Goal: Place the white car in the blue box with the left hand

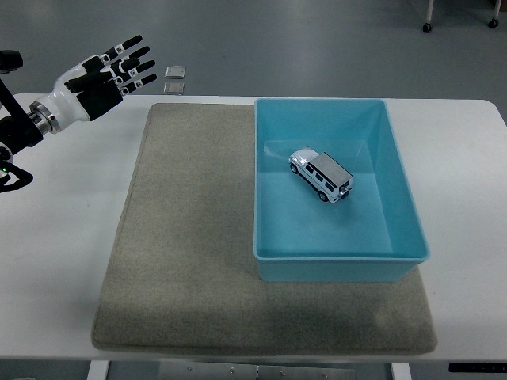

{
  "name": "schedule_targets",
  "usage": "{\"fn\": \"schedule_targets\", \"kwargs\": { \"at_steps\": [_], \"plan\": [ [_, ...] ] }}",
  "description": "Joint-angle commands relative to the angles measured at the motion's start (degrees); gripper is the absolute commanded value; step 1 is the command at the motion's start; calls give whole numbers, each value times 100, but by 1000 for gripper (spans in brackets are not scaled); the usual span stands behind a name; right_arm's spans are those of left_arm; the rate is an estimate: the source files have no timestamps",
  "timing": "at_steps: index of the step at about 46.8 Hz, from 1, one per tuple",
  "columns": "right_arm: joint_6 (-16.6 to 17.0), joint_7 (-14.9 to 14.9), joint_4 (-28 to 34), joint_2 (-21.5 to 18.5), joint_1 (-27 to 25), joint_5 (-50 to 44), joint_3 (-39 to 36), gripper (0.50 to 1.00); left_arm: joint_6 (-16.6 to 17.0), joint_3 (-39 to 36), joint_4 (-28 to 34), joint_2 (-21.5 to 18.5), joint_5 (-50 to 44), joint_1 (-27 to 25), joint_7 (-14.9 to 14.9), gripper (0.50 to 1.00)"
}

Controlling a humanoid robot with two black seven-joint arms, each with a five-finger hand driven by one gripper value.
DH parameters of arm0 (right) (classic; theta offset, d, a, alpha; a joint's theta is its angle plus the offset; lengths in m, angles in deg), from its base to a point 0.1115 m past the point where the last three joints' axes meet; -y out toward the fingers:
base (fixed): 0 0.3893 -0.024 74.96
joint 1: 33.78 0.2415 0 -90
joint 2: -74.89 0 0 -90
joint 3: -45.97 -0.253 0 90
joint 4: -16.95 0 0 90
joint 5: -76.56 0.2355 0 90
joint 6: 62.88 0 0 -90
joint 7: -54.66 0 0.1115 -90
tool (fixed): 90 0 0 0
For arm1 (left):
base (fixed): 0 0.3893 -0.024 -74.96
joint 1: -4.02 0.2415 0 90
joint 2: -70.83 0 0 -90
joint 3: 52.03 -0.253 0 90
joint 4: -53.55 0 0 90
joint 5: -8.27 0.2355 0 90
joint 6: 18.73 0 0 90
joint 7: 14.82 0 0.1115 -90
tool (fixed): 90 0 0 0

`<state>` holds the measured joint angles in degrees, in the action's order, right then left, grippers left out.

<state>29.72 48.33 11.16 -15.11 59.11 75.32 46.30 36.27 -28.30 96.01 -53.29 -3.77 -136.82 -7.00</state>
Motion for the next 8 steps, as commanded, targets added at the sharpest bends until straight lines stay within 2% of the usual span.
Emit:
{"fn": "schedule_targets", "kwargs": {
  "at_steps": [1,8],
  "plan": [
    [-23,-9,8,0,0,10,-7,936,0,1,16,2,0,13,0,1000],
    [-41,-18,-1,0,0,19,-7,936,0,1,60,2,9,22,0,1000]
  ]
}}
